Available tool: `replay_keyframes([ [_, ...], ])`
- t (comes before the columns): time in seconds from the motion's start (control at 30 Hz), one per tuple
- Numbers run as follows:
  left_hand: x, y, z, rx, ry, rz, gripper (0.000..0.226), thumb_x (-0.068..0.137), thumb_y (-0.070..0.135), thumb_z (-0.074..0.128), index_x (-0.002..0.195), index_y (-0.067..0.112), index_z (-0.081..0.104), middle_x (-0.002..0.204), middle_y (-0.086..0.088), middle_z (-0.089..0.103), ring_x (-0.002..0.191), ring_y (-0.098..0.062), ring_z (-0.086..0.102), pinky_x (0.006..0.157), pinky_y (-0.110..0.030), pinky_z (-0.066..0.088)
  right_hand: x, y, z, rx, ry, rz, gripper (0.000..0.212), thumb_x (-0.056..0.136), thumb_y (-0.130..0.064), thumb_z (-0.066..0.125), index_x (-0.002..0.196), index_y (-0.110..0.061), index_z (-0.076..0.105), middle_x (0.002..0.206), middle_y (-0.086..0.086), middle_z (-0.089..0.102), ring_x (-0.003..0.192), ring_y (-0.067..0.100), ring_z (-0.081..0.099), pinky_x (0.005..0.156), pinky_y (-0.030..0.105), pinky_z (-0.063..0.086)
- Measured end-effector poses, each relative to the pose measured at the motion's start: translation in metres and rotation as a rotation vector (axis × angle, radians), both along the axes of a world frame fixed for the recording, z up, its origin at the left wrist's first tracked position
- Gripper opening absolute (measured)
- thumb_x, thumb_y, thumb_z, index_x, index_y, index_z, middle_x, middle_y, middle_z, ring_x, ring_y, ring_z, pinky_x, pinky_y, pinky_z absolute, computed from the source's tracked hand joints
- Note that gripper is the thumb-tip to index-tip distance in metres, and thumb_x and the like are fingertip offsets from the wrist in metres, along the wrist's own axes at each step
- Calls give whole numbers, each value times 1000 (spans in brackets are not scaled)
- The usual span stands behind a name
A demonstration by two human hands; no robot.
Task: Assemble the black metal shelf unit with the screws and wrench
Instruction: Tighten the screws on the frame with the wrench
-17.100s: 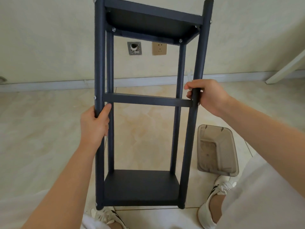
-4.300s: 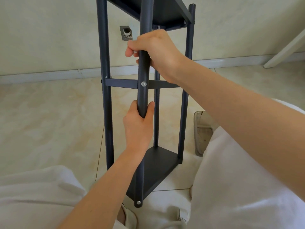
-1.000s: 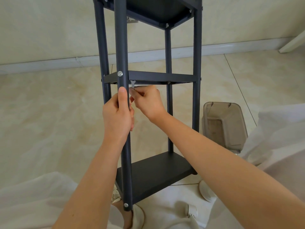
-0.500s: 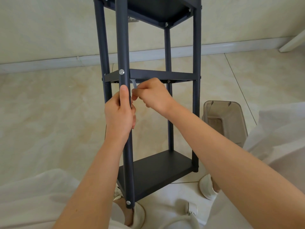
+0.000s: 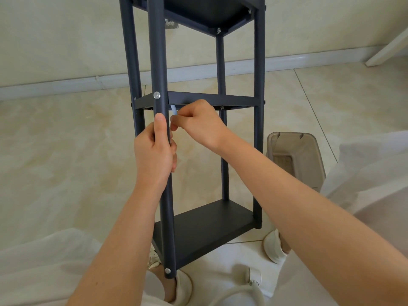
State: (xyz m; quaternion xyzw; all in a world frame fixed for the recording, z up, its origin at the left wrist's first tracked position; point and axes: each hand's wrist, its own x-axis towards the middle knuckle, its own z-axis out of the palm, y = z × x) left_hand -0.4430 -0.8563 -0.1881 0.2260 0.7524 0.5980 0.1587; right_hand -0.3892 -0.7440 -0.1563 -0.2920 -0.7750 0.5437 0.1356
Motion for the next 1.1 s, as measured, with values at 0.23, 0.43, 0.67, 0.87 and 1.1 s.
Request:
replay_keyframes([
  [0.23, -1, 0, 0, 2, 3, -3, 60, 103, 56, 35, 71, 6, 47, 48, -2, 43, 33, -17, 38, 35, -22, 33, -2, 1, -7, -31, 35, -17, 55, 94, -11, 61, 42, -24, 48, 49, -2, 42, 49, 12, 38, 60, 26, 39],
  [0.43, 0, 0, -1, -3, 21, -9, 59, 104, 54, 34, 70, 9, 49, 48, -1, 45, 32, -17, 39, 35, -23, 34, -6, -5, -18, 22, 91, -30, 44, 96, -8, 55, 52, -11, 59, 55, 1, 62, 50, 7, 56, 59, 17, 48],
  [0.67, -1, 0, -2, 0, 22, -6, 64, 103, 55, 34, 75, -1, 47, 48, -4, 44, 32, -17, 39, 35, -23, 34, -17, -11, -35, 40, 208, -85, 40, 97, -7, 55, 58, 2, 60, 51, -4, 58, 48, 1, 50, 59, 20, 46],
  [0.87, -2, -1, -3, -1, 30, 0, 65, 104, 53, 34, 75, -3, 45, 47, -4, 45, 32, -18, 39, 36, -24, 35, -27, -17, -43, 124, 253, -175, 47, 95, -2, 55, 49, -13, 48, 45, -14, 45, 45, 5, 42, 50, 13, 32],
  [1.1, -3, -2, -3, 5, 21, -3, 58, 102, 57, 34, 65, 14, 49, 46, -4, 45, 31, -19, 39, 36, -24, 35, -20, -13, -41, 142, 216, -129, 34, 98, -9, 54, 68, 3, 64, 60, 4, 61, 57, 15, 58, 63, 29, 49],
])
